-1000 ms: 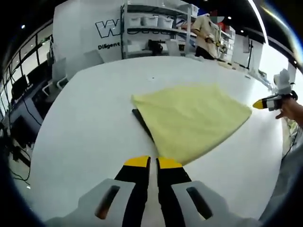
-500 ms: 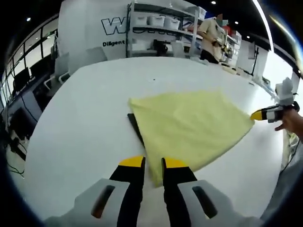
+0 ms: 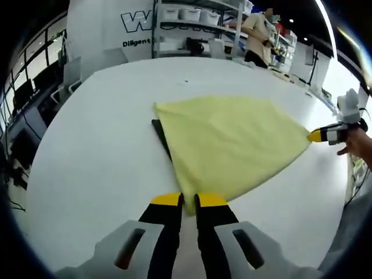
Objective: Fold the garment on the visible template until the final outline fits inside the template.
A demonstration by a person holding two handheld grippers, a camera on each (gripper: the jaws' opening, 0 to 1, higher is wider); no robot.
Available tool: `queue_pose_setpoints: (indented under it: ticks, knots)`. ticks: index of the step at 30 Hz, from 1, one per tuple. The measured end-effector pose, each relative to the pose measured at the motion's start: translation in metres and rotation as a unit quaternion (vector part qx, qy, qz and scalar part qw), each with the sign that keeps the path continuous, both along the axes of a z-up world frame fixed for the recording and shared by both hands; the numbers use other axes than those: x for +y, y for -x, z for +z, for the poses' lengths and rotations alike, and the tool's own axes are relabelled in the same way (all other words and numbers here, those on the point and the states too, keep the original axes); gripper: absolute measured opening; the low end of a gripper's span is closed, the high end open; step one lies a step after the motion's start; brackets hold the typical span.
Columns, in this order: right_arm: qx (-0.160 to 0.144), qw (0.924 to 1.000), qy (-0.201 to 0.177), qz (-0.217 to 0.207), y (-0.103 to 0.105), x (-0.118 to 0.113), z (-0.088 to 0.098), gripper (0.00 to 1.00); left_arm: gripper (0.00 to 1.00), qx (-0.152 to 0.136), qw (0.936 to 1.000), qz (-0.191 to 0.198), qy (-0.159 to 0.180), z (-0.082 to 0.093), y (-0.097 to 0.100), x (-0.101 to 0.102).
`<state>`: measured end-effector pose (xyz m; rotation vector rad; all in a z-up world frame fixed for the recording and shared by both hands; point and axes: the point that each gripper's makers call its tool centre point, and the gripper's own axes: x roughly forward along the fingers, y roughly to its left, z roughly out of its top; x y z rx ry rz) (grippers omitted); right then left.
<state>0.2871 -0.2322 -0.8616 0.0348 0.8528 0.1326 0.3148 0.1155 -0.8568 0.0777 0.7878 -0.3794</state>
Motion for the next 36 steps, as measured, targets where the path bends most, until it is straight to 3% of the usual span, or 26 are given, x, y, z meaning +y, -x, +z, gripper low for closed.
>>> queue_pose_setpoints:
  ticks: [16, 23, 36]
  knots:
    - [-0.047, 0.9986, 0.022, 0.012, -0.017, 0.003, 0.028, 0.13, 0.13, -0.052, 0.9984, 0.02, 0.01, 0.04, -0.037, 0.013]
    - [-0.055, 0.9979, 0.029, 0.016, -0.016, 0.002, 0.033, 0.13, 0.13, -0.074, 0.997, 0.021, 0.009, 0.058, -0.073, 0.008]
    - [-0.052, 0.9978, 0.033, 0.022, -0.012, 0.007, 0.03, 0.13, 0.12, -0.073, 0.9972, 0.016, 0.001, 0.059, -0.115, -0.003]
